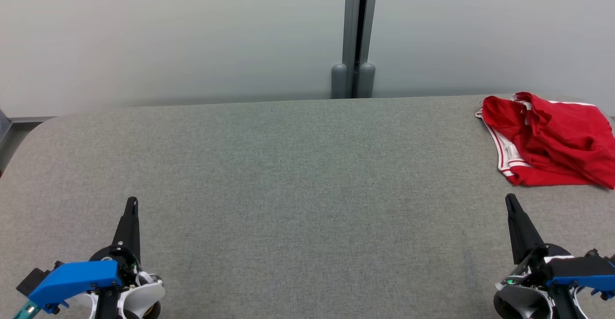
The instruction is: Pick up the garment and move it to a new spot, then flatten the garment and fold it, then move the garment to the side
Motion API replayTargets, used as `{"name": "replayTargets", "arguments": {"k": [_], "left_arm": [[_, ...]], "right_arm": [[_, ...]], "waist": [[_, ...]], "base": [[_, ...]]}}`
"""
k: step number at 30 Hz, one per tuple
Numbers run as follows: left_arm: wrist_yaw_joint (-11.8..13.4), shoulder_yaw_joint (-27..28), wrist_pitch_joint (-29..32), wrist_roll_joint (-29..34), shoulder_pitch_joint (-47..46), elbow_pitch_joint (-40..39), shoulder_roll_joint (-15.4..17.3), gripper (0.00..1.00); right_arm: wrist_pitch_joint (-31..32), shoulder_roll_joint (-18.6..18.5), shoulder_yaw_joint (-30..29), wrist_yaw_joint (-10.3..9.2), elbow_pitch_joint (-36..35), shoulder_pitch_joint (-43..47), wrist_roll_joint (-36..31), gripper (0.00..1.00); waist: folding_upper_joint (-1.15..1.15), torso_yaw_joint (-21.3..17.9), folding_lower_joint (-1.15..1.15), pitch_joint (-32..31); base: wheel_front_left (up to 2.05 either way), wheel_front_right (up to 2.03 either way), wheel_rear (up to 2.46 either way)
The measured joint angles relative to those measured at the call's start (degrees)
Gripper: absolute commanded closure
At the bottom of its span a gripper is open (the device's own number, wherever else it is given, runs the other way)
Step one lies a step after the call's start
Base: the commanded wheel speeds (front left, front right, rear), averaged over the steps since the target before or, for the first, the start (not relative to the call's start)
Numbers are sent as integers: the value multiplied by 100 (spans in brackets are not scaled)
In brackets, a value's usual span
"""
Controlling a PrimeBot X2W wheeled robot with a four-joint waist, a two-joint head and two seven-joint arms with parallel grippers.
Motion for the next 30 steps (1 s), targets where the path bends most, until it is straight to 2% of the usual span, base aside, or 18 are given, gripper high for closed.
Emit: {"name": "replayTargets", "arguments": {"k": [30], "left_arm": [[-31, 21, 21, -122, -20, 8, -11, 100]], "right_arm": [[22, 0, -8, 0, 9, -3, 129, 100]], "waist": [[0, 4, 0, -1]], "base": [[0, 0, 0]]}}
